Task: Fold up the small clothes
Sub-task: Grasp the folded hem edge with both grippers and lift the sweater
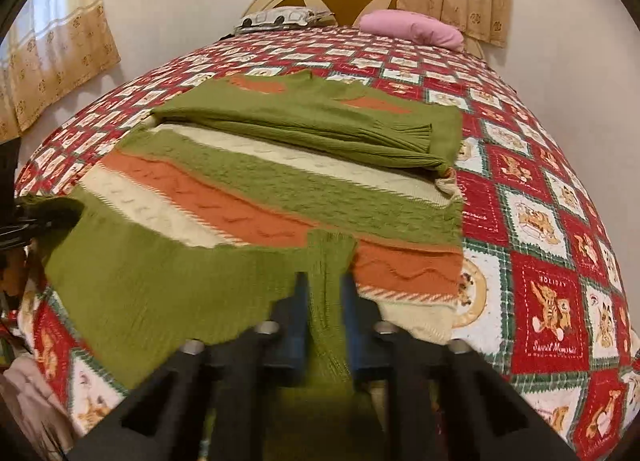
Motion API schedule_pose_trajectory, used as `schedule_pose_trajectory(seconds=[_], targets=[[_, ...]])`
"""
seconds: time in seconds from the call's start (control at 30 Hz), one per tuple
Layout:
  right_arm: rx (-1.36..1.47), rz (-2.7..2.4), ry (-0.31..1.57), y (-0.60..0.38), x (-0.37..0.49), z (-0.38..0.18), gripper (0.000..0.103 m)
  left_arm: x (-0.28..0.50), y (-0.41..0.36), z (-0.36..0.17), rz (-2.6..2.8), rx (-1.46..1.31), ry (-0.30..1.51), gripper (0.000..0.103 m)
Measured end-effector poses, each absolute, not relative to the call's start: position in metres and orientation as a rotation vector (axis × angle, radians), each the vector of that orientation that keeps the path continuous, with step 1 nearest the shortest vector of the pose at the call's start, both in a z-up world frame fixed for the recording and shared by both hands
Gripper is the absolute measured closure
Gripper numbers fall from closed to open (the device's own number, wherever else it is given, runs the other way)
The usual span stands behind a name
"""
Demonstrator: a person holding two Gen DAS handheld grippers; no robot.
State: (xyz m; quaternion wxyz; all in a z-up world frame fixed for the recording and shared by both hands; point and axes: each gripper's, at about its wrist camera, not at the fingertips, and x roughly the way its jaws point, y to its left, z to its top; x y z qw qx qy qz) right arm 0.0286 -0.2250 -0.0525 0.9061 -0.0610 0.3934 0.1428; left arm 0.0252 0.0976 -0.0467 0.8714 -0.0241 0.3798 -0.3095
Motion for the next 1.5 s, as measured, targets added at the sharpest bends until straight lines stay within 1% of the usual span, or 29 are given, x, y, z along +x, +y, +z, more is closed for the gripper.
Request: schedule_pose_trajectory(seconds=[0.07,0.17,0.27,0.37,0.5,0.77,1.2,1.5], targets=[[-0.118,0.288,0.811,-0.227,0.024,-0.045,0.093,0.023,0.097,-0.041,-0.631,-0.053,0.781,0.097],[-0.05,0.298,0.762,-0.237,0.014,-0.02,0.093,0.025,0.098,-0.024,-0.623,-0.053,0.753,0.096],[0.044,0.315,0.71,-0.248,0.018,0.005,0.093,0.043,0.103,-0.003,-0.574,-0.091,0.743,0.096],[0.073,0.286,0.662,-0.252,0.027,0.023,0.093,0.065,0.109,0.01,-0.544,-0.155,0.744,0.096],[0.085,0.257,0.624,-0.25,0.045,0.035,0.093,0.088,0.102,0.018,-0.488,-0.129,0.739,0.096],[0.099,0.181,0.593,-0.247,0.074,0.041,0.093,0.14,0.096,0.02,-0.413,-0.159,0.767,0.096],[0.121,0.108,0.589,-0.256,0.144,0.043,0.093,0.223,0.084,0.024,-0.351,-0.215,0.785,0.097],[0.116,0.069,0.594,-0.262,0.192,0.037,0.094,0.277,0.069,0.021,-0.323,-0.205,0.807,0.097]])
